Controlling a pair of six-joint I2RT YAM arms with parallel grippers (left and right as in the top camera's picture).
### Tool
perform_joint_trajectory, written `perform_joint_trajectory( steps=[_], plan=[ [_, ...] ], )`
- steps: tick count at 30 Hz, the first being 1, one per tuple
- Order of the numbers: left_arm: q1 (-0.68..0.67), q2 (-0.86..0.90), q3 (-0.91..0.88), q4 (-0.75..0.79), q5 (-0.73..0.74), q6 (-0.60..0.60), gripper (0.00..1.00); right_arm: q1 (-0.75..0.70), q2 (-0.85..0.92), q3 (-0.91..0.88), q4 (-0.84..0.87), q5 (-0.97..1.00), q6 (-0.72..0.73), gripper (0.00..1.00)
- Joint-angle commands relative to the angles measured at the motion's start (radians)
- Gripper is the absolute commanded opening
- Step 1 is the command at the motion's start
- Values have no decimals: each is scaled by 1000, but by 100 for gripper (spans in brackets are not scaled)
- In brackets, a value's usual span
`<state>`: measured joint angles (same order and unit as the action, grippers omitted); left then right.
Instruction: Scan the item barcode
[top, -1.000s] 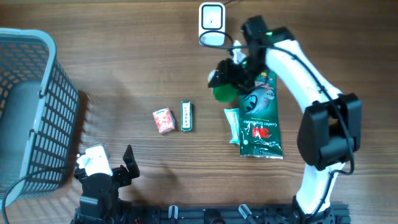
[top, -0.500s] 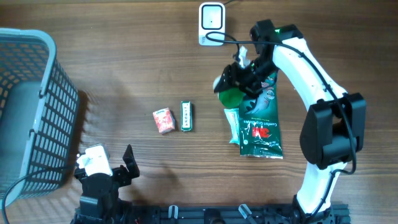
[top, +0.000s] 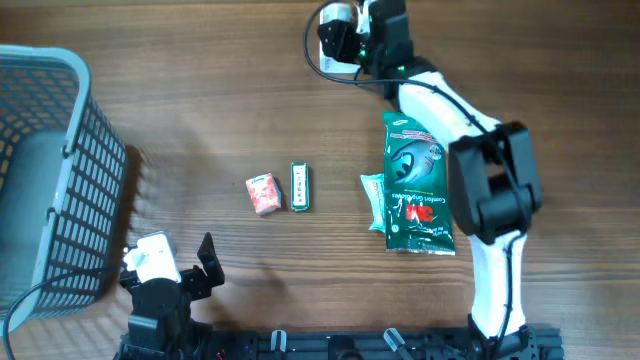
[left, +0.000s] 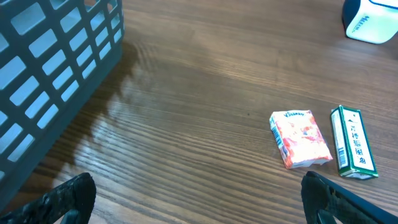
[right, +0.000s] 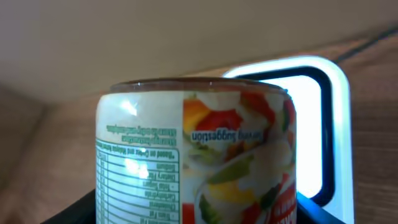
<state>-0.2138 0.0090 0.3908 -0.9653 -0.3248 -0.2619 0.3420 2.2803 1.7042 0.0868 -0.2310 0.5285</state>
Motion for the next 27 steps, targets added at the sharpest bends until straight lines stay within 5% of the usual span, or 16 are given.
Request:
perform_joint_trajectory(
  steps=[1, 4, 11, 15, 20, 27],
  plan=[
    [6, -4, -6, 3, -6, -8, 100, -5, 28, 18, 38, 87, 49, 55],
    [6, -4, -6, 3, -6, -8, 100, -12, 27, 57, -18, 51, 23, 53],
    [6, -4, -6, 3, -6, -8, 100, -135, -103, 375, -638, 73, -34, 47],
    [6, -4, -6, 3, -6, -8, 100, -445, -186, 376, -995, 100, -37, 50],
    [6, -4, -6, 3, -6, -8, 100, -915, -11, 278, -970, 343, -58, 53],
    [6, -4, -6, 3, -6, -8, 100, -1119, 162, 278, -913, 444, -117, 53]
  ],
)
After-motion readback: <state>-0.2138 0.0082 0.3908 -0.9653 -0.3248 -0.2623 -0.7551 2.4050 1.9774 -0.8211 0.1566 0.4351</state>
